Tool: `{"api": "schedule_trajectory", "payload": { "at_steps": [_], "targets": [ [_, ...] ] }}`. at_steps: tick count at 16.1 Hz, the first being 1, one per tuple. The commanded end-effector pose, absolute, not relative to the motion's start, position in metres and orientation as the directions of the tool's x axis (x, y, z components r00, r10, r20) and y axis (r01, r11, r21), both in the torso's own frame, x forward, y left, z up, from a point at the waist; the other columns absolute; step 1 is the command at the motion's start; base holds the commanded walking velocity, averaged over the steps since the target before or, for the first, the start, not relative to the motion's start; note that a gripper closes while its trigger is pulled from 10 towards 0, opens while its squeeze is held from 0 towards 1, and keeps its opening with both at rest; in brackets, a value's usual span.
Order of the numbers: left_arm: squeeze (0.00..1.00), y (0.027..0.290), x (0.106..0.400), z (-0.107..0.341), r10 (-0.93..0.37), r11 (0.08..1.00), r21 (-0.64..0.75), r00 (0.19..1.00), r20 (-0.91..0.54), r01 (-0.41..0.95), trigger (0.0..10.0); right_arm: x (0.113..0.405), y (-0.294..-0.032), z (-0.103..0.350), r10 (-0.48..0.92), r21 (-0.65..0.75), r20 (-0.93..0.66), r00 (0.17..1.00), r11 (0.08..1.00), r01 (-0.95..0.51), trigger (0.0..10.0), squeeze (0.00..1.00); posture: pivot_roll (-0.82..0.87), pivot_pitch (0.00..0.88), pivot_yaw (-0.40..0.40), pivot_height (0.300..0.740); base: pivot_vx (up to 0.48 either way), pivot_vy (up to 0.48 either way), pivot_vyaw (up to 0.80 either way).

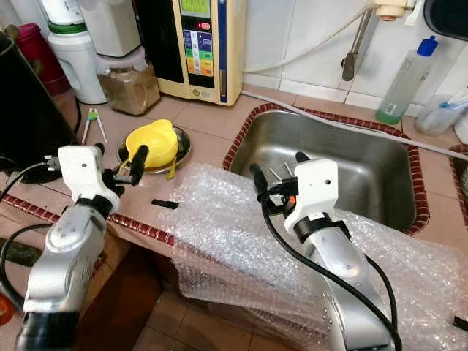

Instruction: Kitchen organization

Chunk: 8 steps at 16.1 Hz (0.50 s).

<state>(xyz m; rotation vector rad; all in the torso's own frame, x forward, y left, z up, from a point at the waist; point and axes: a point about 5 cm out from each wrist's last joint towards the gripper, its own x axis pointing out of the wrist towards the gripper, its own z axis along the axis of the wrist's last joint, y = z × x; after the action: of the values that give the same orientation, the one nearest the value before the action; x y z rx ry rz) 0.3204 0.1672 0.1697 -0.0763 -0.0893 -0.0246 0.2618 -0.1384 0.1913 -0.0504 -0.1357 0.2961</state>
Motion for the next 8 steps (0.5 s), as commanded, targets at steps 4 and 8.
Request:
{"api": "schedule_trajectory", "payload": {
  "at_steps": [4,8],
  "targets": [
    [0.0,0.166,0.343,0.169,0.016,0.986,-0.167,1.0,0.02,-0.012,10.0,0.254,-0.125,0.203,0.368,-0.091,0.177,0.913,0.93,-0.357,10.0,0.0,0.01,0.095,0.026,0.74,0.0,0.0,0.0],
    [0.0,0.16,0.362,0.163,0.022,0.971,-0.236,0.995,-0.093,-0.043,10.0,0.244,-0.11,0.202,0.48,-0.065,0.158,0.863,0.877,-0.476,10.0,0.0,-0.01,0.1,0.04,0.74,0.0,0.0,0.0]
  ]
}}
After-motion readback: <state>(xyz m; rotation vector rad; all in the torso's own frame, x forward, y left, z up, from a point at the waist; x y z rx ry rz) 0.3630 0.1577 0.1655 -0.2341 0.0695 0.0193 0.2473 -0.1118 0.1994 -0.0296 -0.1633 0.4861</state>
